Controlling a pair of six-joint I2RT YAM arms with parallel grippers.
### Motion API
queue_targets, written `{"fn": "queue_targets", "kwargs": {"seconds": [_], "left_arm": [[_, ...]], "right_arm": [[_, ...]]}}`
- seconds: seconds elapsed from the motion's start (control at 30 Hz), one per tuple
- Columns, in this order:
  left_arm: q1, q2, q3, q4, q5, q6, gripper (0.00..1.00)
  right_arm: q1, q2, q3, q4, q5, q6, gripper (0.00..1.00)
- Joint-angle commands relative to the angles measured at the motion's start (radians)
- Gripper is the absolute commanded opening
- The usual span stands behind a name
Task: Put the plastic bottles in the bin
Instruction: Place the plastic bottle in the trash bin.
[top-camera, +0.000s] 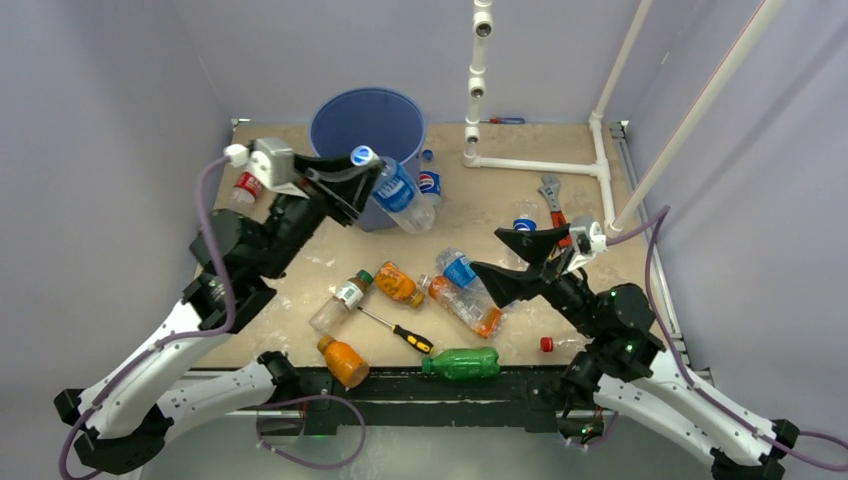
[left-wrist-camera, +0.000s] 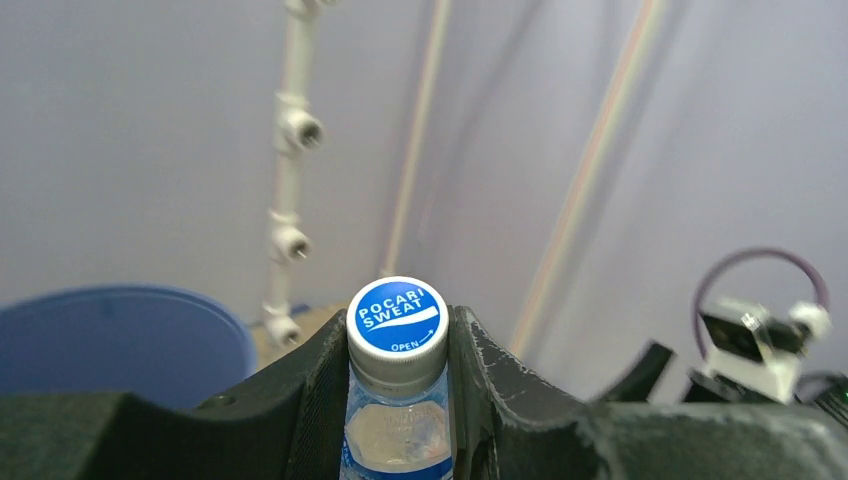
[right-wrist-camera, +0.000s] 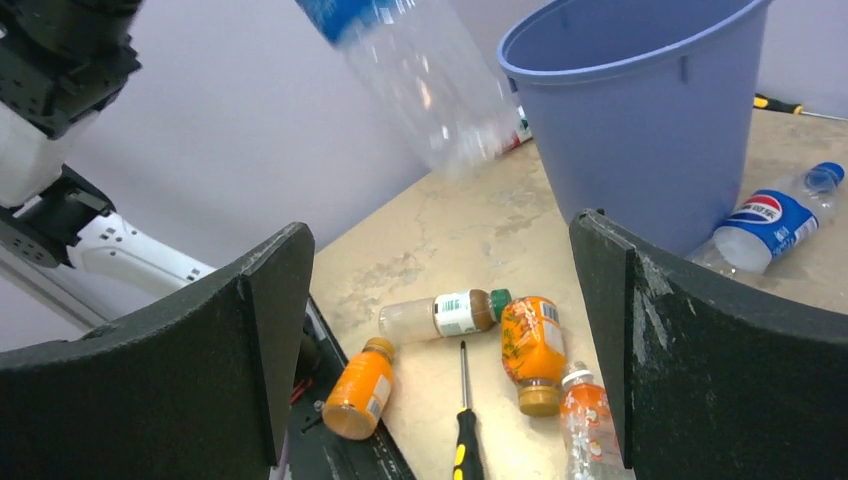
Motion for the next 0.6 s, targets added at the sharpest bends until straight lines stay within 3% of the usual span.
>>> {"fn": "queue_targets", "kwargs": {"seconds": [0.0,0.1,0.4,0.57], "left_arm": [[-0.003,-0.011,0.100,0.056,-0.294,0.172,0.00],[-0.002,0.033,0.130,0.134,-0.424,0.248,0.00],[-0.001,0.345,0.310,0.275,-0.516,0.548,0.00],[0.030,0.518,0.378,0.244,-0.555,0.569,0.00]], "right_arm": [[0.003,-0.074,-0.057,-0.116,0.091,0.024,0.99],[0.003,-0.094,-0.084,-0.119,0.104,0.051,0.99],[0.003,-0.058,-0.124,-0.111,0.136,0.099,0.99],[0.003,-0.049,-0.134,-0.121,0.154,0.122,0.99]]}}
